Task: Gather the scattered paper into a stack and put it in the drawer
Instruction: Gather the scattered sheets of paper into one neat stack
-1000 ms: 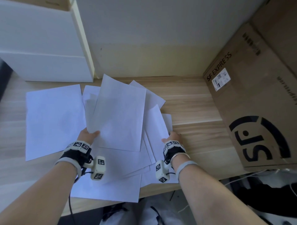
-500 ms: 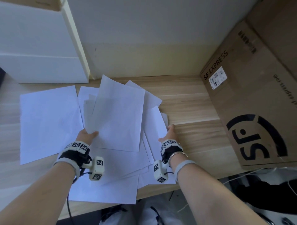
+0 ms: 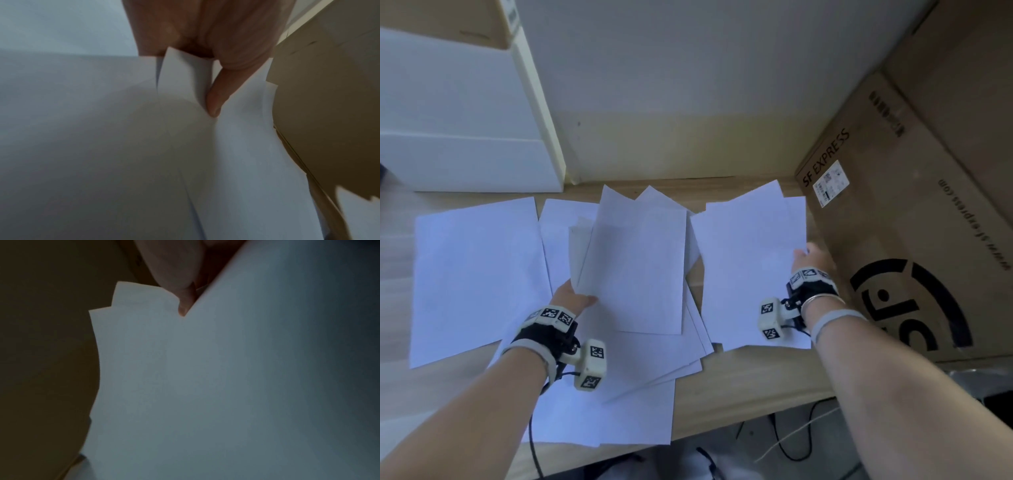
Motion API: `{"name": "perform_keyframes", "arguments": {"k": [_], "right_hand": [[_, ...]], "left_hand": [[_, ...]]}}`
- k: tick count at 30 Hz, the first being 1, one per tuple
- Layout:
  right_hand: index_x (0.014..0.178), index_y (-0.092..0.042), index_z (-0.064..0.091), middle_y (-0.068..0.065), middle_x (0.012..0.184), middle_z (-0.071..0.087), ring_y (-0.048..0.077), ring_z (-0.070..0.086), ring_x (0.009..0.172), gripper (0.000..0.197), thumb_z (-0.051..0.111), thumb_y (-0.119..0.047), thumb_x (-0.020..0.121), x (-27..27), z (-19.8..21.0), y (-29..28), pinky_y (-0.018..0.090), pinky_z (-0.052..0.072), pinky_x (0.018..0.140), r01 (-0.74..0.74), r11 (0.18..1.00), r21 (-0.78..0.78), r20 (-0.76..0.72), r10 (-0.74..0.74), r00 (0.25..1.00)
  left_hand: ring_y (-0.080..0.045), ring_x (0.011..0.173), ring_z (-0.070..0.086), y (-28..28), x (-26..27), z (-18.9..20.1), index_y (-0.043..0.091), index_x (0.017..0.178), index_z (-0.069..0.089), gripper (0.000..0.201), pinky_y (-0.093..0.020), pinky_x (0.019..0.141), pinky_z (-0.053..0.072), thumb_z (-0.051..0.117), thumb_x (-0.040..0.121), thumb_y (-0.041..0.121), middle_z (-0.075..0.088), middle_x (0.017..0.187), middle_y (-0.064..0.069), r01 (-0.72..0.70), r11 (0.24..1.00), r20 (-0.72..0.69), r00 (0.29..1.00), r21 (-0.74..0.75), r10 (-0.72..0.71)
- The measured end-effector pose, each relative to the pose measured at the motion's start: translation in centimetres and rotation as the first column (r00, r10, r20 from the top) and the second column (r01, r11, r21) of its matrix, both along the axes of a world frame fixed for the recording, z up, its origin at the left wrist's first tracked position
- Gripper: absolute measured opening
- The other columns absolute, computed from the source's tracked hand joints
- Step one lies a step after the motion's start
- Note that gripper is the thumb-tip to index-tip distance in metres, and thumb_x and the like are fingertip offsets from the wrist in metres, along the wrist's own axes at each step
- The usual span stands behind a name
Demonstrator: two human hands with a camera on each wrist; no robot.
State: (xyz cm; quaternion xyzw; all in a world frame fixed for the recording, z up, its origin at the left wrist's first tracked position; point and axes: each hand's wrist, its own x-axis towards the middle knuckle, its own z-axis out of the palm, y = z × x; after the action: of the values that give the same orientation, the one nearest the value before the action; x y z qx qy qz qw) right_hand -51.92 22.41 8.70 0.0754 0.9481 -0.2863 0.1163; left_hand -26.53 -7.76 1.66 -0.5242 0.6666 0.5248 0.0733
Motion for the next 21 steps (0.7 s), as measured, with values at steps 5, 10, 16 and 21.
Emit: {"name": "perform_keyframes", "arguments": {"k": [5, 10, 16, 21], "right_hand": [[0.078, -0.008, 0.042, 0.012, 0.090, 0.044, 0.024, 0.038, 0.079, 0.017, 0.040, -0.008, 0.095, -1.7, 0.6, -0.8, 0.026, 0.032, 0.069, 0.035, 0.999, -0.007, -0.014, -0.035, 0.999], [0.085, -0.007, 0.048, 0.011, 0.078, 0.050, 0.024, 0.042, 0.078, 0.013, 0.040, -0.008, 0.094, -0.5, -0.2, -4.7, 0.025, 0.032, 0.067, -0.092, 0.993, -0.073, 0.105, 0.099, 0.990], [0.116, -0.001, 0.057, 0.018, 0.117, 0.063, 0.027, 0.056, 0.089, 0.029, 0.040, -0.005, 0.092, 3.0, -4.7, -10.0, 0.023, 0.034, 0.071, -0.236, 0.966, -0.106, 0.265, 0.256, 0.930], [0.132, -0.007, 0.048, 0.013, 0.133, 0.053, 0.028, 0.053, 0.121, 0.044, 0.055, -0.014, 0.089, 5.3, -7.6, -12.8, 0.028, 0.043, 0.097, -0.360, 0.931, -0.058, 0.327, 0.358, 0.875]], "left_hand": [[-0.038, 0.121, 0.050, 0.1, -0.5, 0.1, 0.001, 0.134, 0.043, 0.056, -0.039, 0.091, 0.040, 0.060, 0.082, -0.005, 0.054, 0.131, -0.024, 0.025, 0.999, 0.006, 1.000, 0.020, -0.026], [-0.039, 0.123, 0.048, 0.1, -1.3, -0.2, 0.002, 0.136, 0.041, 0.055, -0.044, 0.096, 0.038, 0.056, 0.084, -0.006, 0.051, 0.133, -0.026, 0.019, 0.999, -0.012, 1.000, 0.038, -0.018], [-0.038, 0.123, 0.049, 0.5, -2.2, -0.3, 0.004, 0.137, 0.042, 0.050, -0.041, 0.098, 0.037, 0.055, 0.091, 0.020, 0.050, 0.137, -0.022, -0.039, 0.996, -0.041, 0.998, 0.083, 0.043], [-0.036, 0.125, 0.049, 0.9, -3.4, -0.1, 0.003, 0.136, 0.044, 0.054, -0.037, 0.101, 0.037, 0.059, 0.089, 0.025, 0.052, 0.136, -0.020, 0.014, 0.994, 0.006, 1.000, 0.110, -0.014]]}}
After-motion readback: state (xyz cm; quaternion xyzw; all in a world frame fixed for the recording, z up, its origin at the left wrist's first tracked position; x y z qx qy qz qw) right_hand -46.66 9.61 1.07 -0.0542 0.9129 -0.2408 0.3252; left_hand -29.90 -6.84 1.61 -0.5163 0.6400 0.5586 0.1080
